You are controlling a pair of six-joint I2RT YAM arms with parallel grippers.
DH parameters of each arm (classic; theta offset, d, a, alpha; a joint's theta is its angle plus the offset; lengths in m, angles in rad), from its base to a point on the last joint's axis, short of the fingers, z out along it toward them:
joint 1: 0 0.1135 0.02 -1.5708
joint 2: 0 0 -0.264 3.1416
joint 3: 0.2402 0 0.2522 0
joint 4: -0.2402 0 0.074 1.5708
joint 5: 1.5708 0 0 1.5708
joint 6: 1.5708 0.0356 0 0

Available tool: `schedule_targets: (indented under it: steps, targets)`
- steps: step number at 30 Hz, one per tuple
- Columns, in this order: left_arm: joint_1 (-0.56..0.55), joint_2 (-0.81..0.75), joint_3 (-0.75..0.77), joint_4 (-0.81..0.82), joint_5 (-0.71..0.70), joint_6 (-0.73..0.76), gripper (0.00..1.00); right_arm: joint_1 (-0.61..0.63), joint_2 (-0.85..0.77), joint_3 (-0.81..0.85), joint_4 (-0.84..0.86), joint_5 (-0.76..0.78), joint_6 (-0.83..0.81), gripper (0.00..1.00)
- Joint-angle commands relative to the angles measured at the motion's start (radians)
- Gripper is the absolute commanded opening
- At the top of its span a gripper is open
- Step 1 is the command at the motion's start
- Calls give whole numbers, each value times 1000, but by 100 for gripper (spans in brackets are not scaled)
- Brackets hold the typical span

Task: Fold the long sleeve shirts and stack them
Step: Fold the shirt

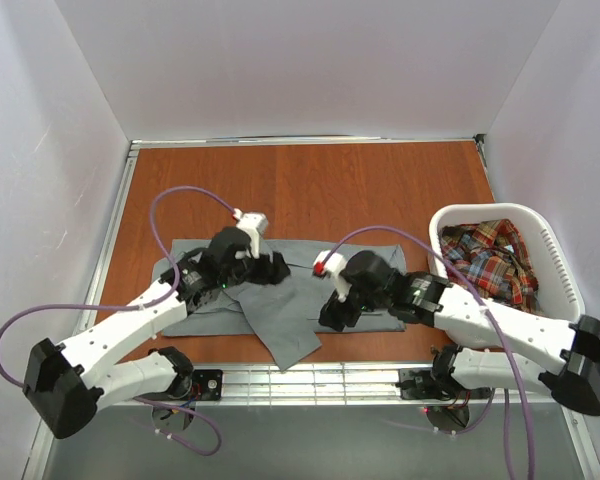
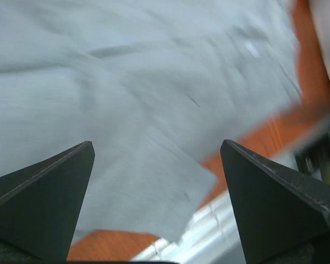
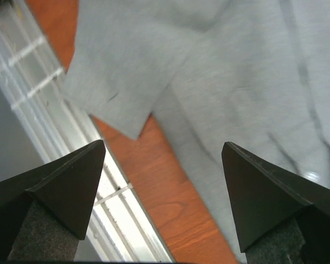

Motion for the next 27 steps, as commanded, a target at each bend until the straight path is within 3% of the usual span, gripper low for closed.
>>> schedule_targets:
  steps: [1, 2, 5, 10, 18, 27]
  targets:
    - [177, 47, 57, -99, -197, -79, 88, 179, 78, 13, -1, 101, 8, 81]
    - [290, 53, 50, -99, -200, -81, 89, 222, 132, 24, 0, 150, 15, 81]
    - [491, 66, 30, -84, -194, -72, 89, 363, 251, 80, 0, 236, 28, 79]
    - [723, 49, -53, -12, -152, -46, 89, 500, 445, 221, -16, 363, 48, 76]
    - [750, -77, -154, 77, -236, -46, 89, 518, 692, 430, -52, 385, 137, 72]
    - [750, -29, -142, 68, -241, -47, 89, 526, 870, 553, -161, 384, 189, 70]
